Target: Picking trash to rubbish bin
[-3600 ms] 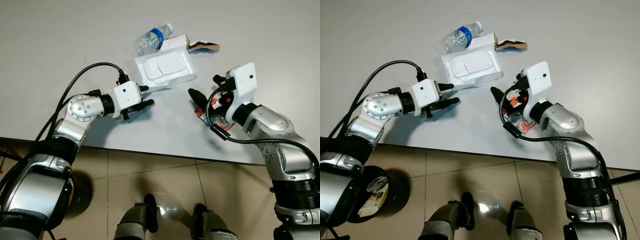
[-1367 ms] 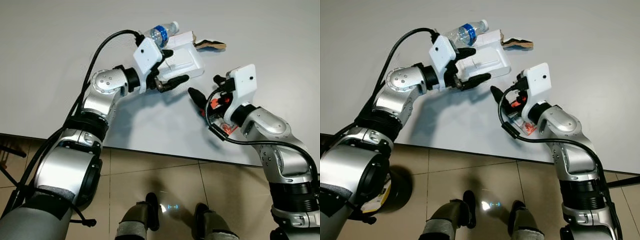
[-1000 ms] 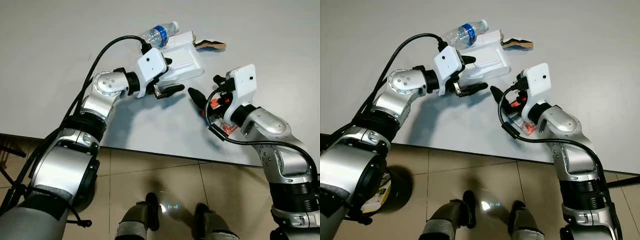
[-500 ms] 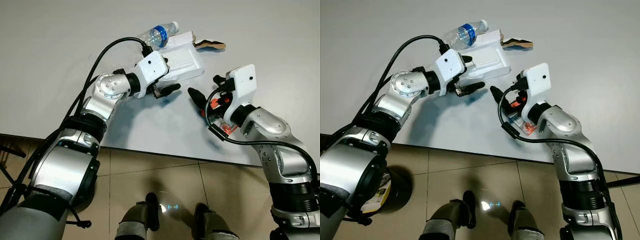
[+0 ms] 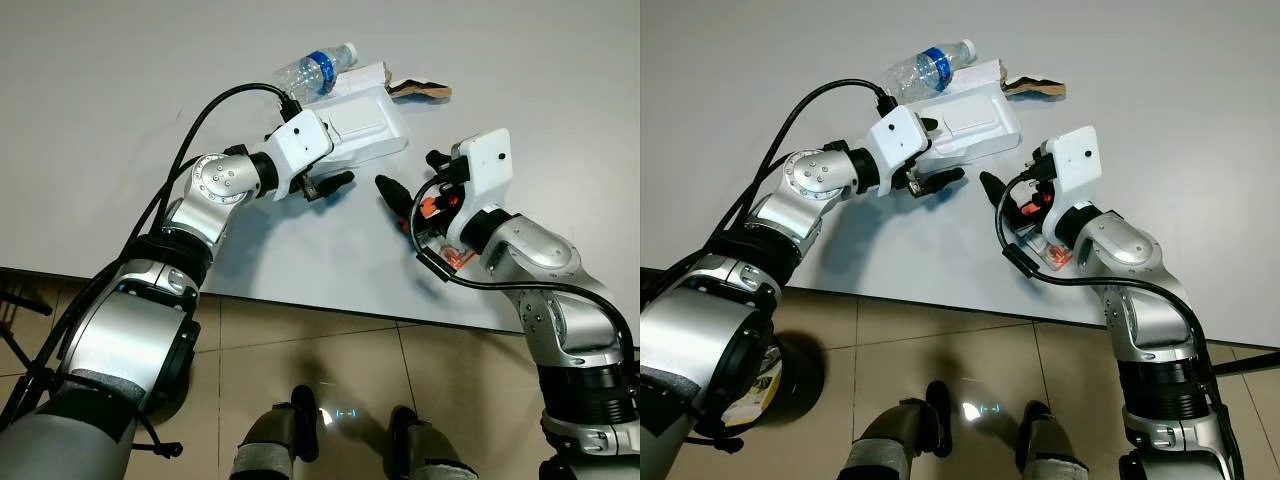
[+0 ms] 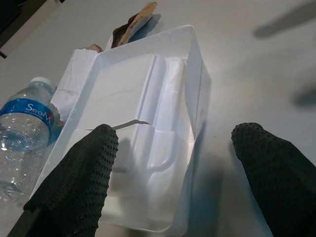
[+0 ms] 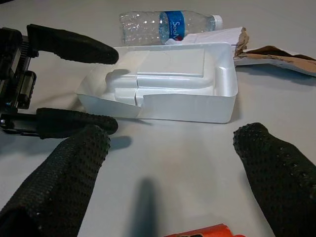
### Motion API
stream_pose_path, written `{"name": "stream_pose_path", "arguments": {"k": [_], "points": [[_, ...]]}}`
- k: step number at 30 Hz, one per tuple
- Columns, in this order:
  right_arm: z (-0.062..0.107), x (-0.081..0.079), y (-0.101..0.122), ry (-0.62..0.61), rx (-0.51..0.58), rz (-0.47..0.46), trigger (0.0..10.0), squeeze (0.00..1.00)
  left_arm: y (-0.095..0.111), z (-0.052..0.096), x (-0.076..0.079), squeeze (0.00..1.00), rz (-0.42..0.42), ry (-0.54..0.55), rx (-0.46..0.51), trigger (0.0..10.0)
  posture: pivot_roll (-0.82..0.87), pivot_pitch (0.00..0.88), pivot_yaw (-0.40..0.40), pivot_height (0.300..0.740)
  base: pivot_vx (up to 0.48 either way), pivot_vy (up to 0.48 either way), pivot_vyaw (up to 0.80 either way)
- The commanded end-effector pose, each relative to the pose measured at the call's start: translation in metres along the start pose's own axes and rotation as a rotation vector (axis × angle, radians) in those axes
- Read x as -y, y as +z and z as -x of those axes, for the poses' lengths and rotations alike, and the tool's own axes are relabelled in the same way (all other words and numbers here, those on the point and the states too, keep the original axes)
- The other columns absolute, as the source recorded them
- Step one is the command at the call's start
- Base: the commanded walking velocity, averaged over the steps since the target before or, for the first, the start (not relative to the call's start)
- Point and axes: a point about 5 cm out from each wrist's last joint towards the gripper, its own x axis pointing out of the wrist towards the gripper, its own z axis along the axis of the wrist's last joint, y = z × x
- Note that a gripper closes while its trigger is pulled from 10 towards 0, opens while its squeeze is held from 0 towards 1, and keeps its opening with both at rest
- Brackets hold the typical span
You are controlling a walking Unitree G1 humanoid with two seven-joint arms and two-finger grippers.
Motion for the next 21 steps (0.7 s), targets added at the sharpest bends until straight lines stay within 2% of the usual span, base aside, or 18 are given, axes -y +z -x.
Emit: {"name": "stream_pose_path", "arguments": {"k": [1,18,19,21], "points": [[0.001,-0.004,-0.003,0.004,-0.007,-0.003,10.0,0.0,-0.007,0.0,0.005,0.0,0.015,-0.018,-0.033,10.0,-0.01,0.314,0.124,0.74,0.0,0.0,0.0],[0.001,-0.005,-0.003,0.008,-0.003,-0.007,10.0,0.0,-0.019,-0.001,0.013,0.0,0.031,-0.016,-0.1,10.0,-0.01,0.31,0.126,0.74,0.0,0.0,0.0],[0.001,-0.005,-0.003,0.008,-0.004,-0.008,10.0,0.0,-0.02,-0.001,0.012,0.0,0.044,-0.004,-0.107,7.2,-0.01,0.31,0.126,0.74,0.0,0.0,0.0],[0.001,-0.005,-0.004,0.008,-0.004,-0.008,10.0,0.0,-0.02,-0.001,0.012,0.0,0.049,-0.001,-0.109,7.2,-0.01,0.31,0.126,0.74,0.0,0.0,0.0]]}}
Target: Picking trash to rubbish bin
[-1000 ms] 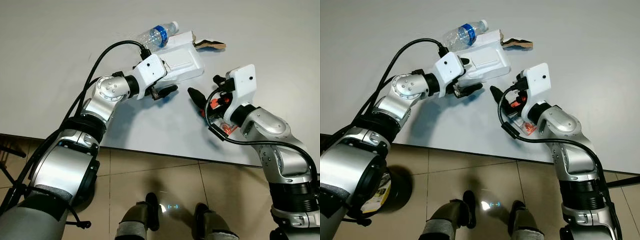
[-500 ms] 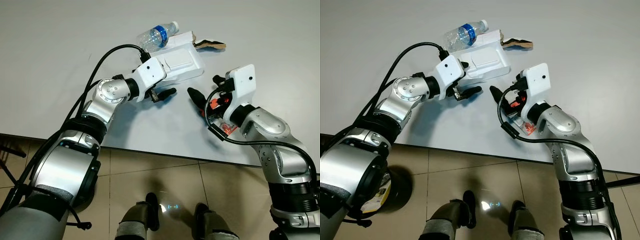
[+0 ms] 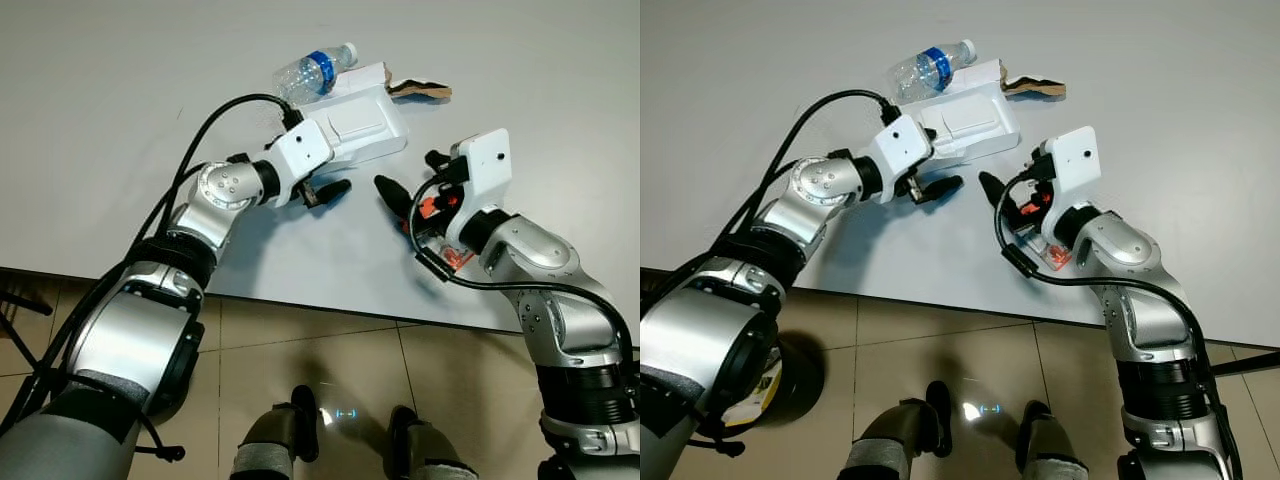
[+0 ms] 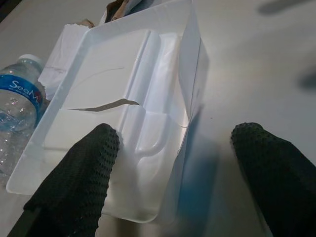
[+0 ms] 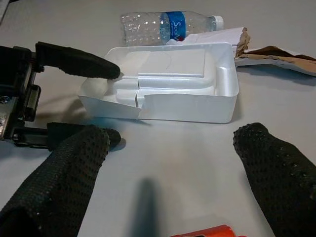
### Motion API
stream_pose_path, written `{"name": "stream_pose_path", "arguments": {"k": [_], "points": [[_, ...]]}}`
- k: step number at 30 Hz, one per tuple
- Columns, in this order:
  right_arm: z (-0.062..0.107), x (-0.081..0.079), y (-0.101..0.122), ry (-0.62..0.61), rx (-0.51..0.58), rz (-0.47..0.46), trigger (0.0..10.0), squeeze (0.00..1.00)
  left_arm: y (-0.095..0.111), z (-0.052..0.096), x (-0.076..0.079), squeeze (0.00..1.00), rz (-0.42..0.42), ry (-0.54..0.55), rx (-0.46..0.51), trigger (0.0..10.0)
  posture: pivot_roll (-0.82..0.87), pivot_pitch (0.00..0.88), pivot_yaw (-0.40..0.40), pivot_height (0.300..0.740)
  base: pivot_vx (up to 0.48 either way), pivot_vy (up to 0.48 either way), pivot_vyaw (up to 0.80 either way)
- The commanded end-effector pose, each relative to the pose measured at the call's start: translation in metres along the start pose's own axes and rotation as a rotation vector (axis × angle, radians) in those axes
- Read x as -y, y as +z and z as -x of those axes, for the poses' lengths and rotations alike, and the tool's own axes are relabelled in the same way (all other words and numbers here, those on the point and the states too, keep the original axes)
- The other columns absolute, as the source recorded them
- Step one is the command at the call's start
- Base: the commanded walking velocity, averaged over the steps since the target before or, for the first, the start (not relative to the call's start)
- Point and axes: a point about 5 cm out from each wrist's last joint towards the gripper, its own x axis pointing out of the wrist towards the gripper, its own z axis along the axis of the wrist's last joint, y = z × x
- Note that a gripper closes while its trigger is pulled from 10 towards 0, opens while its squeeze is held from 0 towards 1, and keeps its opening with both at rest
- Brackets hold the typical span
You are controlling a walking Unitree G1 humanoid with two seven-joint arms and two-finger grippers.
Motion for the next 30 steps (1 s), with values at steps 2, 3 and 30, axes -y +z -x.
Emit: {"name": "stream_pose_path", "arguments": {"k": [2,3,30], "points": [[0.001,-0.0047,-0.0035,0.008,-0.005,-0.006,10.0,0.0,-0.0121,0.0012,0.0058,0.0,0.024,-0.007,-0.055,4.7,-0.01,0.31,0.126,0.74,0.0,0.0,0.0],[0.0009,-0.0049,-0.0036,0.008,-0.005,-0.007,10.0,0.0,-0.0127,0.0008,0.0065,0.0,0.032,-0.005,-0.057,3.8,-0.01,0.31,0.126,0.74,0.0,0.0,0.0],[-0.001,-0.0063,-0.004,0.007,0.0,-0.015,10.0,0.0,-0.0133,-0.0001,0.007,0.0,0.083,0.001,-0.053,0.0,-0.01,0.306,0.13,0.74,0.0,0.0,0.0]]}}
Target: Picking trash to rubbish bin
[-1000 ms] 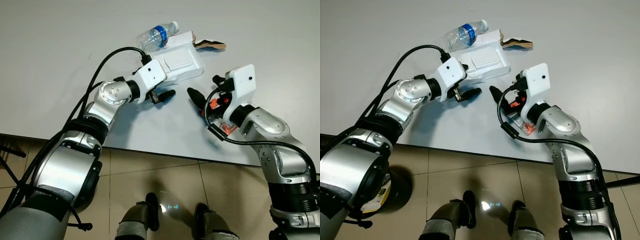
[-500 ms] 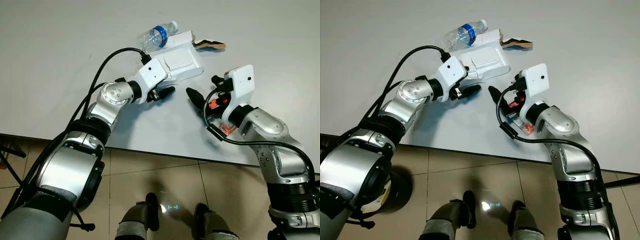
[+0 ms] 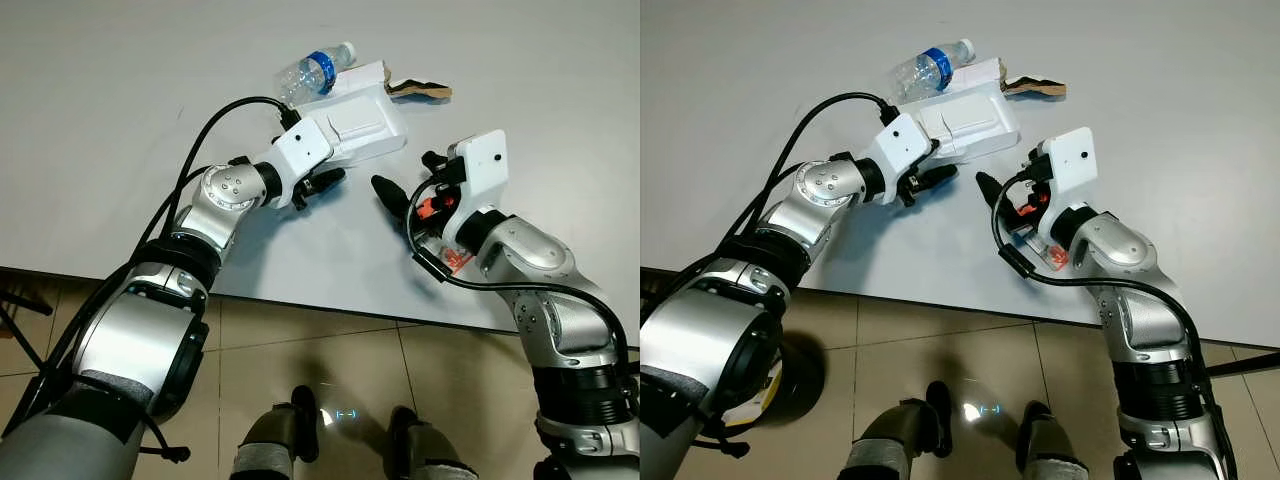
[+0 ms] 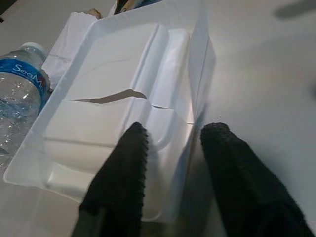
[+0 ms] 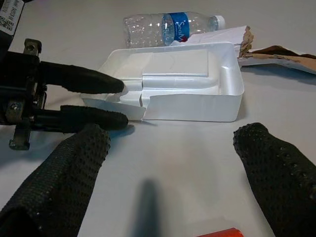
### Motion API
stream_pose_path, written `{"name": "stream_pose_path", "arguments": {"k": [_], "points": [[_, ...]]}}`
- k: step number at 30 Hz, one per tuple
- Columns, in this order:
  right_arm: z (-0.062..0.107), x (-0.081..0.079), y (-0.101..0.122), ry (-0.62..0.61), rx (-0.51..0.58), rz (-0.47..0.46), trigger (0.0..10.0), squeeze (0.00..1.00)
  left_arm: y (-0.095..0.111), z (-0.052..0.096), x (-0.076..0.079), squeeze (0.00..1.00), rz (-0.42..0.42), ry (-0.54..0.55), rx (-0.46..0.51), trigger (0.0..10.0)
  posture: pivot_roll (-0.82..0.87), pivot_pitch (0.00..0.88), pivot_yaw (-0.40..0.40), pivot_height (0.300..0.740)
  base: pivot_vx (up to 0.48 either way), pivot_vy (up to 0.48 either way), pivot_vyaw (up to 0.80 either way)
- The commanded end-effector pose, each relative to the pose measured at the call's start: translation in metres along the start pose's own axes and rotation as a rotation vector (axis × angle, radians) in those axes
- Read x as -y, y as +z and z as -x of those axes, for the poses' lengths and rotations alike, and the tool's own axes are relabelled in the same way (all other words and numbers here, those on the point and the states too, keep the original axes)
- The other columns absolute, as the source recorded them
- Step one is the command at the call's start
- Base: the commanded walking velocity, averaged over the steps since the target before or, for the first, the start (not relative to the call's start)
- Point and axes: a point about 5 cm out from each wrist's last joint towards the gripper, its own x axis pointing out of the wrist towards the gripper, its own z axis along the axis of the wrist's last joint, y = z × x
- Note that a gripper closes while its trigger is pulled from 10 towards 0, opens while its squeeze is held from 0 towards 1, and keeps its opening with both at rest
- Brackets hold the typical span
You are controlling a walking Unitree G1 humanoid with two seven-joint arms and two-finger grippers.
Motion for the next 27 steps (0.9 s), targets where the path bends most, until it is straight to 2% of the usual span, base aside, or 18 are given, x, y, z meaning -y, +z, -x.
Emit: {"name": "stream_pose_path", "arguments": {"k": [1,17,20,25,26,27], "points": [[0.001,-0.003,-0.003,0.005,-0.005,-0.001,10.0,0.0,-0.011,0.002,0.005,0.0,0.023,-0.029,-0.043,0.0,-0.01,0.306,0.13,0.74,0.0,0.0,0.0],[0.001,-0.003,-0.004,0.004,-0.008,-0.004,10.0,0.0,-0.008,0.0,0.009,0.0,0.032,-0.053,-0.019,0.0,-0.01,0.308,0.129,0.74,0.0,0.0,0.0],[0.0,-0.003,-0.004,0.004,-0.007,-0.004,10.0,0.0,-0.006,-0.001,0.01,0.0,0.041,-0.062,-0.002,0.0,-0.01,0.307,0.13,0.74,0.0,0.0,0.0],[0.0,-0.003,-0.004,0.0,-0.007,-0.004,10.0,0.0,0.003,-0.003,0.014,0.0,0.075,-0.109,0.079,0.0,-0.01,0.306,0.132,0.74,0.0,0.0,0.0],[0.0,-0.003,-0.004,-0.001,-0.007,-0.004,10.0,0.0,0.006,-0.003,0.014,0.0,0.086,-0.114,0.112,10.0,-0.01,0.304,0.133,0.74,0.0,0.0,0.0],[0.0,-0.003,-0.004,-0.002,-0.006,-0.005,10.0,0.0,0.011,-0.003,0.013,0.0,0.103,-0.11,0.148,10.0,-0.01,0.303,0.133,0.74,0.0,0.0,0.0]]}}
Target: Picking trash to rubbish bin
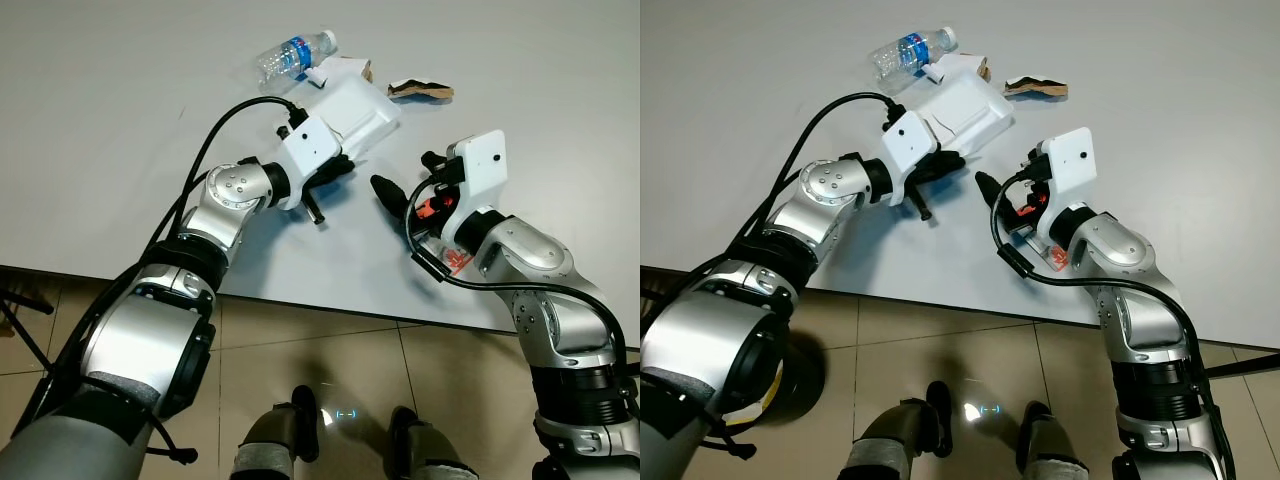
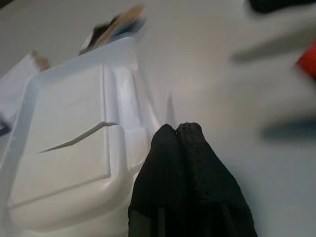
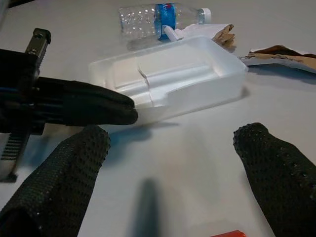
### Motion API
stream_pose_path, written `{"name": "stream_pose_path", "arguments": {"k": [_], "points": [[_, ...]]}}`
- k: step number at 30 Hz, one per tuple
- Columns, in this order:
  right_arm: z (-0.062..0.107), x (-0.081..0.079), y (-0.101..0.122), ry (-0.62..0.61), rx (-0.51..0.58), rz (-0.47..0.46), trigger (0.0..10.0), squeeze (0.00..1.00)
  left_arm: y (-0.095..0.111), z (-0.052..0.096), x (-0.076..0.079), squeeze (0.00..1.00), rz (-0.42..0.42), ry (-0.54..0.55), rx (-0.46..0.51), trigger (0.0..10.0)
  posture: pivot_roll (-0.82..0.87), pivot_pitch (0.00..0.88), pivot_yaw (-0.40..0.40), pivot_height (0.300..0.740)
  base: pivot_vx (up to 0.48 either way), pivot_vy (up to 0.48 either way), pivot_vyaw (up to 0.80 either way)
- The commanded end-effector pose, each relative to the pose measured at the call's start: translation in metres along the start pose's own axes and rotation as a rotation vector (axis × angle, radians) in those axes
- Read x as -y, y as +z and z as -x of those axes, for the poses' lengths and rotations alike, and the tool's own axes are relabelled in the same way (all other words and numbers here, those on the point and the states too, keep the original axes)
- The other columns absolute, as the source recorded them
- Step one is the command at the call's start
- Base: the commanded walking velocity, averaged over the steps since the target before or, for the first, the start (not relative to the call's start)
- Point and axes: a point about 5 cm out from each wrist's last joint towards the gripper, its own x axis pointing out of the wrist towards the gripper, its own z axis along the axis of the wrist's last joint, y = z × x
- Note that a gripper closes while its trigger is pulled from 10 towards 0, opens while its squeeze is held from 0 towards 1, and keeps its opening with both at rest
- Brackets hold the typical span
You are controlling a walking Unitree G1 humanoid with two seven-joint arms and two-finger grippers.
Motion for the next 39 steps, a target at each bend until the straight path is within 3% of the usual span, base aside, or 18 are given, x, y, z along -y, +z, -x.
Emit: {"name": "stream_pose_path", "arguments": {"k": [1,3,7,10,15,18,24,32,39], "points": [[0.0,-0.003,-0.004,0.001,-0.005,-0.004,10.0,0.0,0.003,0.001,0.002,0.0,0.033,-0.01,0.064,10.0,-0.01,0.303,0.133,0.74,0.0,0.0,0.0],[0.0,-0.003,-0.004,-0.001,-0.005,-0.005,10.0,0.0,0.013,0.002,-0.001,0.0,0.047,0.016,0.144,10.0,0.0,0.301,0.133,0.74,0.0,0.0,0.0],[0.0,-0.002,-0.004,-0.007,0.001,-0.006,10.0,0.0,0.023,0.004,-0.006,0.0,0.04,0.068,0.216,10.0,0.0,0.299,0.133,0.74,0.0,0.0,0.0],[-0.001,0.0,-0.002,-0.034,0.025,-0.004,10.0,0.0,0.039,0.009,-0.015,0.0,0.019,0.214,0.322,10.0,0.0,0.295,0.133,0.74,0.0,0.0,0.0],[-0.002,0.002,0.002,-0.078,0.069,-0.006,10.0,0.0,0.043,0.015,-0.012,0.0,-0.002,0.288,0.38,10.0,0.01,0.287,0.134,0.74,0.0,0.0,0.0],[-0.002,0.003,0.004,-0.103,0.09,-0.02,10.0,0.0,0.042,0.019,-0.013,0.0,-0.004,0.351,0.396,10.0,0.01,0.279,0.135,0.74,0.0,0.0,0.0],[0.003,0.015,0.012,-0.242,0.191,-0.016,10.0,0.0,0.033,0.038,-0.02,0.0,0.055,0.604,0.425,10.0,0.01,0.26,0.137,0.74,0.0,0.0,0.0],[0.012,0.028,0.019,-0.374,0.292,-0.006,10.0,0.0,0.028,0.061,-0.017,0.0,0.023,0.751,0.428,10.0,0.02,0.243,0.136,0.74,0.0,0.0,0.0],[0.022,0.036,0.028,-0.46,0.383,-0.002,10.0,0.0,0.026,0.074,-0.014,0.0,-0.006,0.804,0.419,10.0,0.02,0.235,0.137,0.74,0.0,0.0,0.0]]}}
